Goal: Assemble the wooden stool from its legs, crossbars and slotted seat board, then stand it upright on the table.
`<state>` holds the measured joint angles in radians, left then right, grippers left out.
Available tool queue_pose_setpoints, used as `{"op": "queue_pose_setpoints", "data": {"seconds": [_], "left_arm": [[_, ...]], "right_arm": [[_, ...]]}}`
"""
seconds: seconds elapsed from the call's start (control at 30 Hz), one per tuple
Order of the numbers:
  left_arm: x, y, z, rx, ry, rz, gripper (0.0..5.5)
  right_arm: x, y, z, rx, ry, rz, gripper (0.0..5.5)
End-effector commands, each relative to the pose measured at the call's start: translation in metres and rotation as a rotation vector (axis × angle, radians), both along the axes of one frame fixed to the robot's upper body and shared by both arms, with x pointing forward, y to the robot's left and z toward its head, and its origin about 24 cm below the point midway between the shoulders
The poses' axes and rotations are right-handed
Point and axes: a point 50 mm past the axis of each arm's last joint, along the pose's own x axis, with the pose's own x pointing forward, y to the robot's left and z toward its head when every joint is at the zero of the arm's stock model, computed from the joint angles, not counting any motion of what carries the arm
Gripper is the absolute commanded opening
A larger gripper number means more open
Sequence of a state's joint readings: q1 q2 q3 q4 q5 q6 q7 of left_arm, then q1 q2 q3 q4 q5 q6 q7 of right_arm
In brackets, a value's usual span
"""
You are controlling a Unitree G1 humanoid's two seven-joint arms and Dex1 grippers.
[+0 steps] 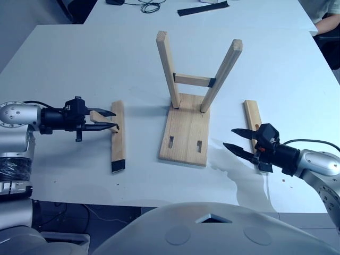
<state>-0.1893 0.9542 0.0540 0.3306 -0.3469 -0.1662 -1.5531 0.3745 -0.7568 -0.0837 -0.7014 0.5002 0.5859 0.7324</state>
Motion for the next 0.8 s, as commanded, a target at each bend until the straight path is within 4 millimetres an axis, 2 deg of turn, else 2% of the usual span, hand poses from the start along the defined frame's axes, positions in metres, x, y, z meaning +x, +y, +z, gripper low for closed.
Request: {"op": "queue_pose_setpoints", "data": {"seconds": [0.03, 0.3, 0.43, 0.73, 0.77, 0.8], "left_arm": [[-0.007, -0.003, -0.019, 0.088, 0.157, -0.027, 1.3], [-0.001, -0.011, -0.021, -0.037, 0.261, 0.066, 1.3], [-0.005, -0.012, -0.028, -0.05, 0.276, 0.09, 1.3], [-0.003, -0.02, -0.031, -0.058, 0.202, 0.084, 1.3], [-0.002, -0.021, -0.031, -0.061, 0.196, 0.089, 1.68], [-0.001, -0.022, -0.033, -0.072, 0.192, 0.095, 1.69]], "right_arm": [[0.003, 0.0, 0.004, -0.027, -0.019, 0.018, 2.73], [0.006, 0.0, 0.003, -0.049, -0.015, 0.054, 2.73], [0.008, -0.001, 0.004, -0.057, -0.015, 0.064, 2.73], [0.011, -0.002, 0.003, -0.067, -0.021, 0.07, 2.73], [0.011, -0.002, 0.003, -0.068, -0.021, 0.069, 2.73], [0.011, -0.002, 0.002, -0.068, -0.02, 0.068, 2.73]]}}
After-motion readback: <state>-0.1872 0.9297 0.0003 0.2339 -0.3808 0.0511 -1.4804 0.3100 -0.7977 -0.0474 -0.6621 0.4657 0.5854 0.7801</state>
